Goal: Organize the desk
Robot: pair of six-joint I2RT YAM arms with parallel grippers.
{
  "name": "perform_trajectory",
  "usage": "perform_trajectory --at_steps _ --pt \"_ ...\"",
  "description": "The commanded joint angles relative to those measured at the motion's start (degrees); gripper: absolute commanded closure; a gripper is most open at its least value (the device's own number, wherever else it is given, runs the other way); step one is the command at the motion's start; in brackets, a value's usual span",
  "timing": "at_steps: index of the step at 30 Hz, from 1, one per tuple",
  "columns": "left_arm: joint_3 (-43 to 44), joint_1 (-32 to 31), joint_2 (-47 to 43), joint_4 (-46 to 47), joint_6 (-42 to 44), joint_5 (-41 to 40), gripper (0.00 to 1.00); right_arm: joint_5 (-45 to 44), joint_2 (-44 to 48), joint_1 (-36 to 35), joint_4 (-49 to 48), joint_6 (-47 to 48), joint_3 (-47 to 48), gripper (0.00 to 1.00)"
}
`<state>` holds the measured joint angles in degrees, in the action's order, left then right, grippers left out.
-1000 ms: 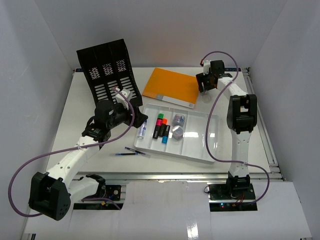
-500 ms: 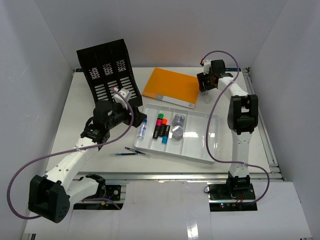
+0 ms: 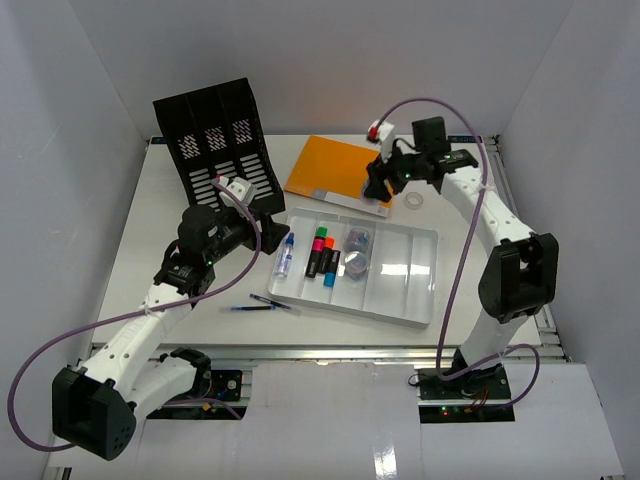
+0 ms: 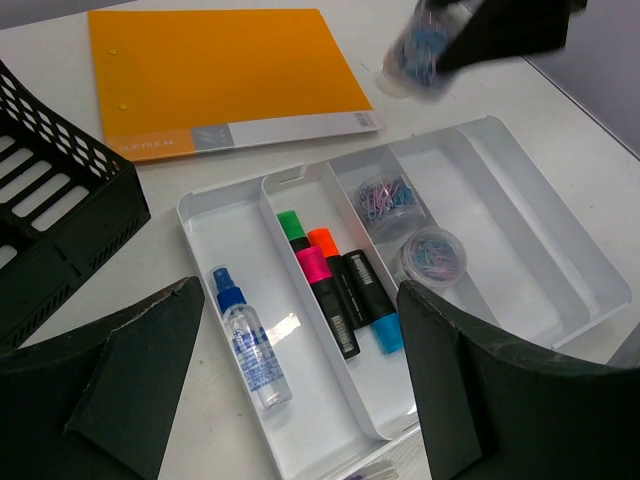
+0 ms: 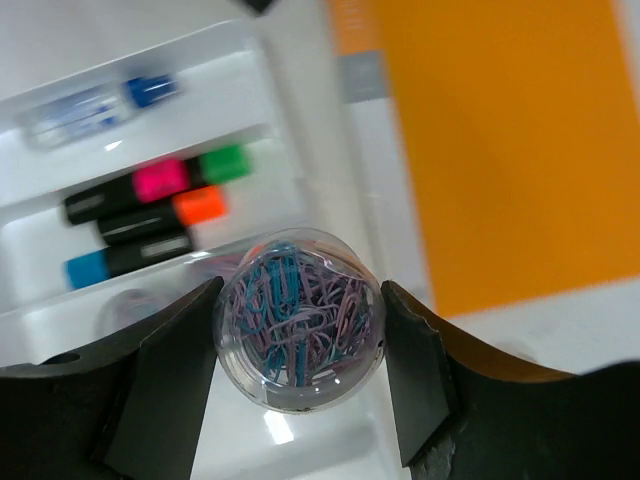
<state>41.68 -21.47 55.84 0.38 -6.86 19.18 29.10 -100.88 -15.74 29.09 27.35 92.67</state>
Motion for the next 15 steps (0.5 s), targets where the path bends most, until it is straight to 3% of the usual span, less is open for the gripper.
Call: perform_trajectory --at_steps 1,8,15 --pt "-0.58 0.29 -2.34 0.15 0.74 -1.59 0.11 10.21 2.98 -10.26 10.73 10.82 -8.17 0.85" --pt "-0.61 0.29 -2.71 0.08 0.88 -1.95 0.11 11.84 5.47 -17.26 14.22 14.49 -13.52 0.85" --pt "-0.54 0.29 -2.7 0.14 0.97 -1.85 0.11 11.53 4.47 -19.07 16.92 16.29 -17.33 0.84"
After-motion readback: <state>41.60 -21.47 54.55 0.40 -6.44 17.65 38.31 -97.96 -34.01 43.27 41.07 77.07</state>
